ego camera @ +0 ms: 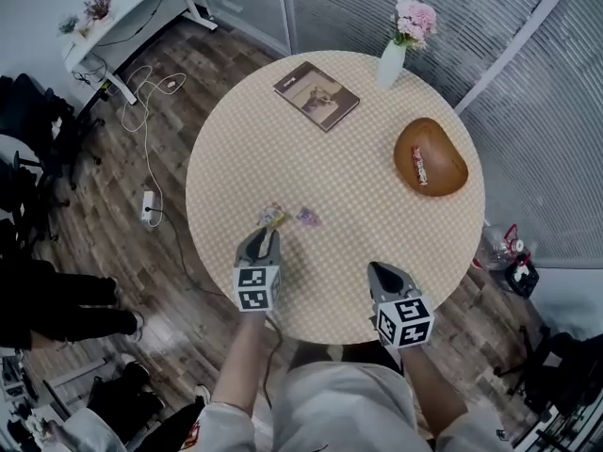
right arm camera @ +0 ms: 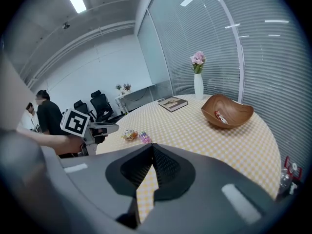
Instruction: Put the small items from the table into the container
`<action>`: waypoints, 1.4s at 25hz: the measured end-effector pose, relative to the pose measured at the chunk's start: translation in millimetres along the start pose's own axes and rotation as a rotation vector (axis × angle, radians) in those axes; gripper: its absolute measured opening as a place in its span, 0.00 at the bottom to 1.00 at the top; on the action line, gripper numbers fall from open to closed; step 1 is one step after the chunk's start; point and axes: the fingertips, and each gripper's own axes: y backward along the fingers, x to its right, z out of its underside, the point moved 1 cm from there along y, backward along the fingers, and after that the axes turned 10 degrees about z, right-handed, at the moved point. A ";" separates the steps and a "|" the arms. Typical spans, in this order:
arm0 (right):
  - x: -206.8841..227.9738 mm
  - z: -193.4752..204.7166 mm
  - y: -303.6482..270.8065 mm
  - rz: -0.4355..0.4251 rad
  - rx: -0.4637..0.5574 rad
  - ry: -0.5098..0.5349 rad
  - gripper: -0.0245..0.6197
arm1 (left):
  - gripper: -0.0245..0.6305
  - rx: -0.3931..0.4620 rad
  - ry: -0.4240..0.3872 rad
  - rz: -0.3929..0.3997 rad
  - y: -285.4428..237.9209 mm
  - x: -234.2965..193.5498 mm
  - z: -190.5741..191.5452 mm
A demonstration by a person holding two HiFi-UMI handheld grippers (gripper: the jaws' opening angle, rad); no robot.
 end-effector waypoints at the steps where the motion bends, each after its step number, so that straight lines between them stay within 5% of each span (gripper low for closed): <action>1: -2.0 -0.7 -0.2 -0.001 -0.002 0.002 0.04 | 0.19 -0.013 0.003 0.007 -4.0 -6.0 1.3; 8: -4.4 -4.1 -1.8 0.012 -0.022 -0.001 0.04 | 0.45 -0.138 -0.007 0.057 -43.2 -38.0 23.8; 22: 14.0 3.2 -4.3 0.056 -0.047 -0.041 0.04 | 0.48 -0.267 -0.047 0.144 -91.7 -46.5 47.8; 28: 19.9 5.0 -1.0 0.056 -0.043 -0.055 0.04 | 0.48 -0.218 -0.061 0.117 -86.6 -46.7 32.8; 35: 24.9 0.9 4.3 0.040 -0.015 -0.082 0.04 | 0.48 -0.035 -0.180 0.177 -76.5 7.6 -69.3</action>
